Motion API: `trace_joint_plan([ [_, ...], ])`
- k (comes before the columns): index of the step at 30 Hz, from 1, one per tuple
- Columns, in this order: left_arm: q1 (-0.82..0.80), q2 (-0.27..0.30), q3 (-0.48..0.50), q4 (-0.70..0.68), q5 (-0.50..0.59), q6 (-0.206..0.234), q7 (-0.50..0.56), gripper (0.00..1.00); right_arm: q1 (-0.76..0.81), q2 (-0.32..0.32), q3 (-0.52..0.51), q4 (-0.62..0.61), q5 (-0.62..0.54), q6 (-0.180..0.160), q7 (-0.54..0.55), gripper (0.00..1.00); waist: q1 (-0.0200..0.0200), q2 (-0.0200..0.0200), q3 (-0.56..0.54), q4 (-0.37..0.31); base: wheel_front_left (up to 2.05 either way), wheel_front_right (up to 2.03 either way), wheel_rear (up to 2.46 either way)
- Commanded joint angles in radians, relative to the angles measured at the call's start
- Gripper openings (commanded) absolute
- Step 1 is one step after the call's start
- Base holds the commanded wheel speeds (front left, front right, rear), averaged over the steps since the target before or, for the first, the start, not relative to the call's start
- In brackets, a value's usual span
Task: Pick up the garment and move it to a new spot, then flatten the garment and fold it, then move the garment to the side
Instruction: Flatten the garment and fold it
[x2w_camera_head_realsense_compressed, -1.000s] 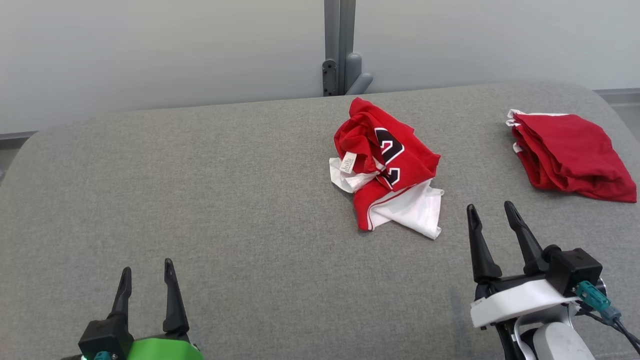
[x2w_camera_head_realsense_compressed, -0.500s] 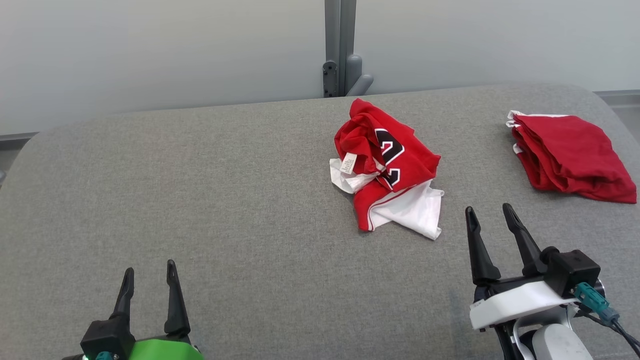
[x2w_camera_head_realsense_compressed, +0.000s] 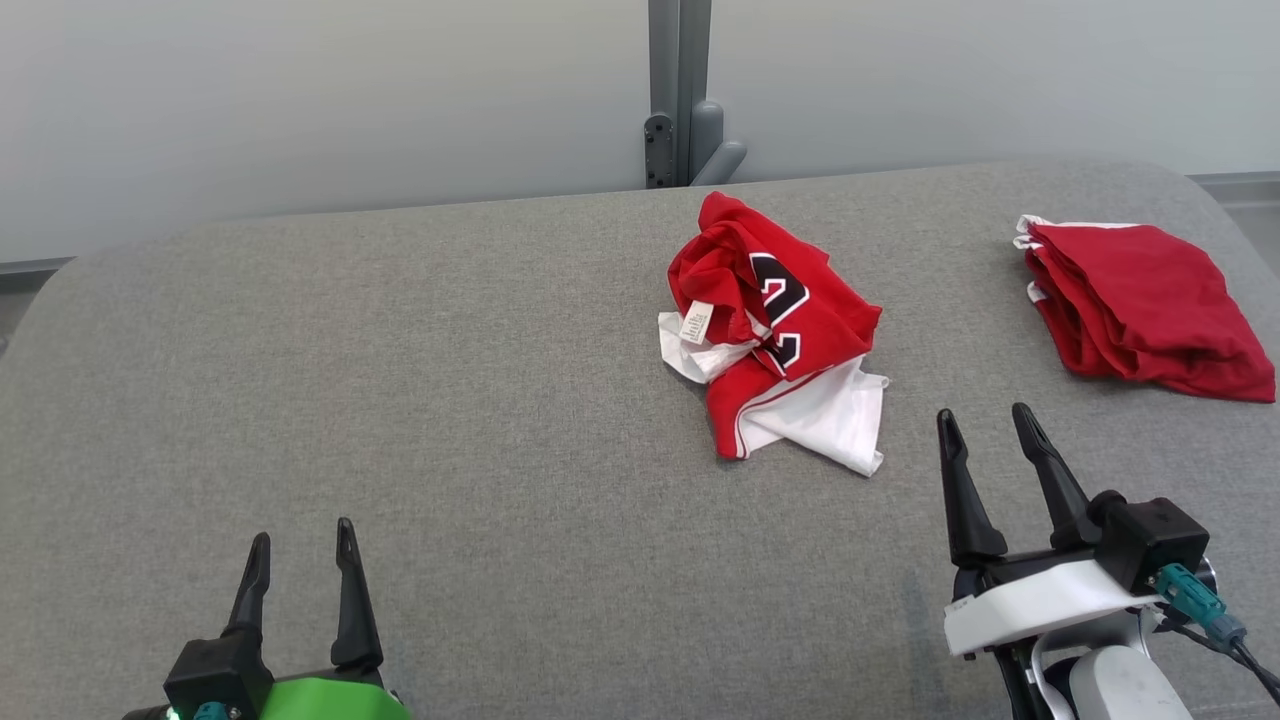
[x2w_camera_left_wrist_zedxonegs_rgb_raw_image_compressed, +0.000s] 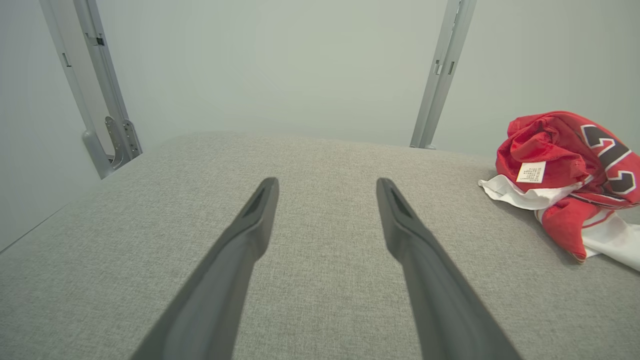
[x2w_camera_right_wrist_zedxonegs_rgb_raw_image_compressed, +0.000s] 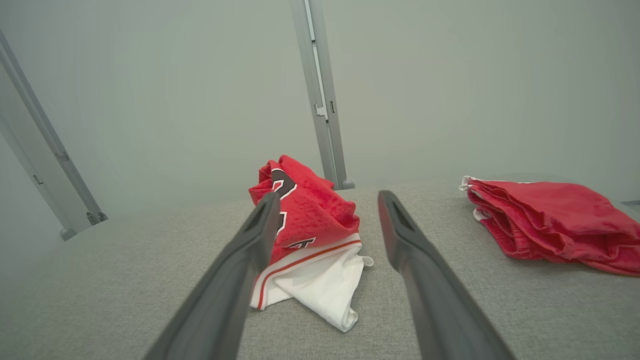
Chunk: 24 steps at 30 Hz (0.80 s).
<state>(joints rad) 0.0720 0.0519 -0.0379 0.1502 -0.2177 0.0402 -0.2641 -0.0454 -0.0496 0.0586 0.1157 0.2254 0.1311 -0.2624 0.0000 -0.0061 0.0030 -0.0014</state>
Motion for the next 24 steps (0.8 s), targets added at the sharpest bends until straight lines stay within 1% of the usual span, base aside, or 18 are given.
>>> trace_joint_plan([
  [1,-0.013,-0.001,-0.001,-0.003,0.007,0.002,0.0,1.0,0.005,-0.002,-0.004,-0.006,-0.005,-0.001,-0.003,1.0,0.0,0.0061,0.004,0.0,0.0,0.0,0.0],
  [3,-0.016,-0.001,-0.002,-0.004,0.008,0.002,0.0,1.0,0.004,-0.002,-0.006,-0.008,-0.006,-0.001,-0.003,1.0,0.0,0.0061,0.008,-0.001,0.0,0.0,0.0],
  [6,-0.034,0.001,-0.008,0.004,0.013,-0.009,0.0,1.0,-0.003,-0.002,-0.01,-0.014,-0.008,-0.001,-0.003,1.0,0.0,0.0061,0.021,-0.003,0.0,0.0,0.0],
  [9,-0.065,0.006,-0.027,0.019,0.024,-0.027,0.0,1.0,-0.017,-0.002,-0.014,-0.02,-0.011,-0.001,-0.003,1.0,0.0,0.0061,0.039,-0.009,0.0,0.0,0.0],
  [12,-0.116,0.005,-0.07,0.048,0.041,-0.05,0.003,1.0,-0.03,-0.002,-0.017,-0.027,-0.012,-0.001,-0.003,1.0,0.0,0.0061,0.065,-0.023,0.0,0.0,0.0],
  [18,-0.261,0.002,-0.181,0.165,0.06,-0.105,0.021,1.0,-0.065,-0.002,-0.016,-0.039,-0.011,-0.001,-0.003,1.0,0.0,0.0061,0.134,-0.084,0.0,0.0,0.0],
  [19,-0.261,0.002,-0.181,0.165,0.06,-0.105,0.021,1.0,-0.065,-0.002,-0.016,-0.039,-0.011,-0.001,-0.003,1.0,0.0,0.0061,0.134,-0.084,0.0,0.0,0.0],
  [22,-0.334,0.0,-0.237,0.232,0.044,-0.119,0.025,1.0,-0.082,-0.002,-0.023,-0.047,-0.007,-0.001,-0.003,1.0,0.0,0.0061,0.174,-0.124,0.0,0.0,0.0],
  [24,-0.371,0.0,-0.278,0.272,0.015,-0.124,0.027,1.0,-0.094,-0.001,-0.026,-0.053,-0.002,-0.001,-0.003,1.0,0.0,0.0061,0.201,-0.153,0.0,0.0,0.0],
])
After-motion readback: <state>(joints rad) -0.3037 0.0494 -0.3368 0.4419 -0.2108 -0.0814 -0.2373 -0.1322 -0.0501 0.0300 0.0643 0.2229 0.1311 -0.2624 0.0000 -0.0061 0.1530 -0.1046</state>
